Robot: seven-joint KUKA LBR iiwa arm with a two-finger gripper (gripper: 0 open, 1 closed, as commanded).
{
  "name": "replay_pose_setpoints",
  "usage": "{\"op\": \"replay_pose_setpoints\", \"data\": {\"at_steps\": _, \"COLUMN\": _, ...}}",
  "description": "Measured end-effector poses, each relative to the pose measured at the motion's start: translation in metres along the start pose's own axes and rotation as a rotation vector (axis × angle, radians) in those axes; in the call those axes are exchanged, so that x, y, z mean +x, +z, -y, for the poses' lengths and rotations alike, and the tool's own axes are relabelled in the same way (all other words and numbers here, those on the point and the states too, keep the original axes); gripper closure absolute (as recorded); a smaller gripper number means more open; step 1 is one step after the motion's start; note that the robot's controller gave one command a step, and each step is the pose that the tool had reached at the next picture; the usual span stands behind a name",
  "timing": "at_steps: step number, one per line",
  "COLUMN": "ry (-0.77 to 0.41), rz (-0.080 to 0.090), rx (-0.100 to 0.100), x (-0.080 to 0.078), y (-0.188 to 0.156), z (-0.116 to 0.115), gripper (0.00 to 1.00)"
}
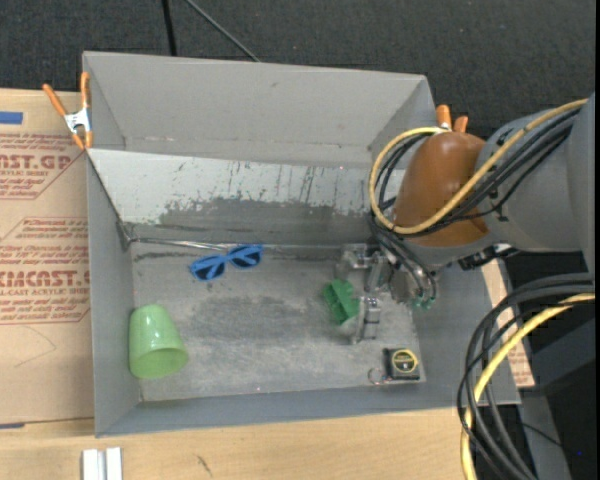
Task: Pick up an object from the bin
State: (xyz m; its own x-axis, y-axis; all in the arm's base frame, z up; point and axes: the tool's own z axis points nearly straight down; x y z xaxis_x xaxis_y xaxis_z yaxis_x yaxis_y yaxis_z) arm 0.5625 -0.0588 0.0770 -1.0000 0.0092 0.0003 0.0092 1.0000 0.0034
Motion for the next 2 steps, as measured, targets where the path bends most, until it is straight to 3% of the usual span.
{"op": "replay_pose_setpoints", "data": {"at_steps": 1, "ry": 0.002, "rz": 0.002, "rx": 0.003, "x": 0.0, "y": -0.001, "z": 0.002, "gripper": 1.0}}
{"op": "replay_pose_setpoints", "data": {"at_steps": 2, "ry": 0.021, "rz": 0.012, "rx": 0.003, "x": -0.023, "y": -0.108, "z": -0.017, "gripper": 1.0}}
